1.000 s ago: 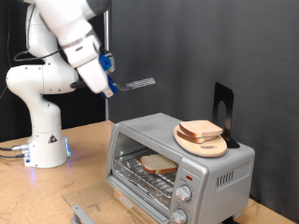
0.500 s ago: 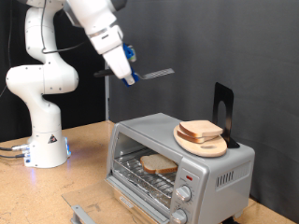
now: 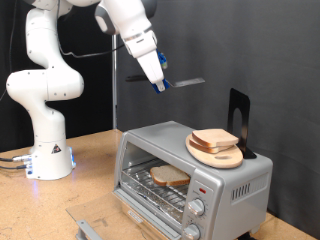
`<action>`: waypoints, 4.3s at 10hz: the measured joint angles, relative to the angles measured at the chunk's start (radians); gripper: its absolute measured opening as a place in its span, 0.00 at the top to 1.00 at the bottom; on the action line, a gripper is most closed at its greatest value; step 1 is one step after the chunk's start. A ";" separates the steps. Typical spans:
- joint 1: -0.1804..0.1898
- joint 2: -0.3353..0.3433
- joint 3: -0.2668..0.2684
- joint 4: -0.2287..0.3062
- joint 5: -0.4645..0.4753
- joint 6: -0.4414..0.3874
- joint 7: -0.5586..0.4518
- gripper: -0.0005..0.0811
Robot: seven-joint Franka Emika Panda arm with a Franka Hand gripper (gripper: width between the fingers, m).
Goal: Make a piece of toast with the oven
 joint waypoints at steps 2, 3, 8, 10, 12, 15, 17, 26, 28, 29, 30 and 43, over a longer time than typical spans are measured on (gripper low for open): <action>-0.001 0.010 0.051 -0.031 0.000 0.049 0.024 0.55; -0.002 0.019 0.071 -0.046 0.000 0.078 0.033 0.55; -0.047 0.126 0.140 -0.071 -0.007 0.218 0.042 0.55; -0.078 0.179 0.167 -0.071 -0.022 0.265 0.042 0.55; -0.096 0.219 0.188 -0.071 -0.032 0.298 0.042 0.55; -0.098 0.242 0.194 -0.070 -0.033 0.314 0.041 0.43; -0.098 0.241 0.190 -0.068 -0.029 0.297 0.033 0.17; -0.095 0.136 0.023 -0.018 0.002 0.018 -0.062 0.16; -0.090 0.136 -0.020 -0.010 0.063 -0.039 -0.174 0.16; -0.091 0.138 -0.073 0.004 0.099 -0.113 -0.242 0.16; -0.095 0.149 -0.131 0.029 0.119 -0.215 -0.294 0.16; -0.175 0.419 -0.223 0.258 -0.111 -0.719 0.086 0.16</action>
